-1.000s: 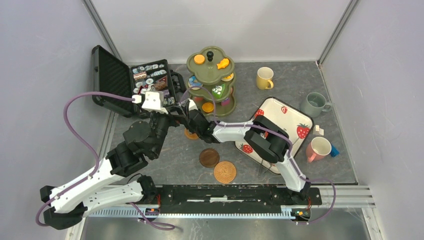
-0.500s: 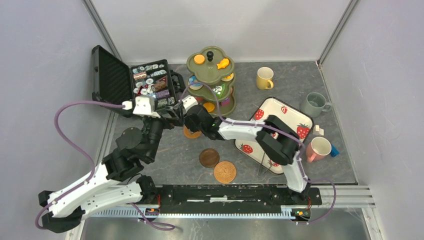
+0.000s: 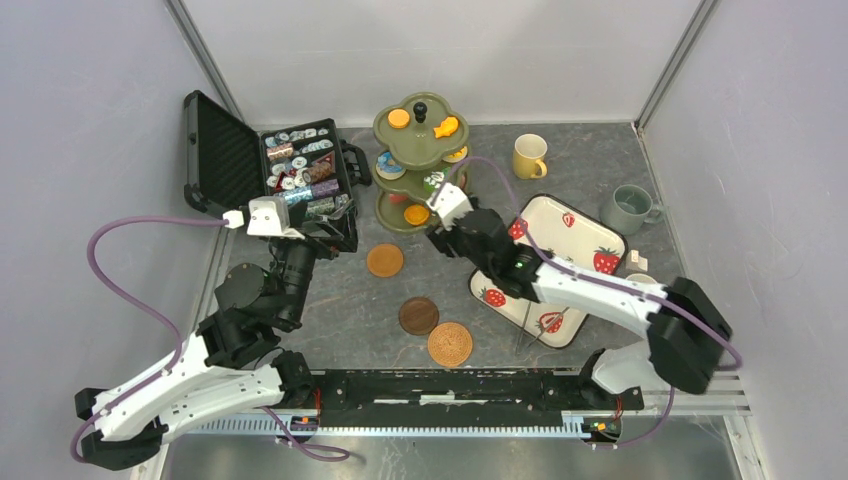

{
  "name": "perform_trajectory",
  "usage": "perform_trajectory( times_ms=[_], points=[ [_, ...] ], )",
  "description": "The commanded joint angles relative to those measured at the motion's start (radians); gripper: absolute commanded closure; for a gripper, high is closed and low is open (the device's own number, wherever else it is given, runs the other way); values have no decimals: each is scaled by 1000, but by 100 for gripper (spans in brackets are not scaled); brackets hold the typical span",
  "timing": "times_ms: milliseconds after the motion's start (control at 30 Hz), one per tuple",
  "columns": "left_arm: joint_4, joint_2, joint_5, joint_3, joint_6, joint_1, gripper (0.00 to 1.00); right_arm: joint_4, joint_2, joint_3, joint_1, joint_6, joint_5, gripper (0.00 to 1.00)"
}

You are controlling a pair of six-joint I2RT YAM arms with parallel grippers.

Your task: Serve the afternoon tea

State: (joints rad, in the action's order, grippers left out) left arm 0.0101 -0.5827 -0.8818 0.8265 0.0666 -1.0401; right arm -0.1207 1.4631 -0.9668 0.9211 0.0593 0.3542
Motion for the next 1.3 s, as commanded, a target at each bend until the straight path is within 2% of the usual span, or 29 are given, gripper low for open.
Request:
perform_trajectory(
  times_ms=[0, 233, 367, 567, 700, 900, 1033, 1267],
  points=[
    [29, -9, -7, 20, -24, 2, 0, -76, -189, 150, -56, 220, 116, 21],
    [4, -38, 4, 38, -16, 2, 0, -157, -284, 177, -192, 335, 254, 14],
    [-4, -47, 3, 45, -19, 2, 0, -183, -243, 133, -311, 349, 208, 10],
    [-5, -75, 6, 52, -19, 0, 0, 112, -42, -182, -486, 362, 2, 4],
    [-41, -98, 14, 65, -14, 2, 0, 295, 119, -394, -590, 314, -41, 3],
    [-68, -127, 38, 84, -5, 1, 0, 539, 434, -829, -682, 282, -15, 2],
    [-73, -141, 40, 88, -8, 0, 0, 581, 568, -1003, -727, 261, -45, 2],
    [-77, -162, 30, 92, -14, 1, 0, 558, 677, -1063, -742, 249, -107, 3]
  ],
)
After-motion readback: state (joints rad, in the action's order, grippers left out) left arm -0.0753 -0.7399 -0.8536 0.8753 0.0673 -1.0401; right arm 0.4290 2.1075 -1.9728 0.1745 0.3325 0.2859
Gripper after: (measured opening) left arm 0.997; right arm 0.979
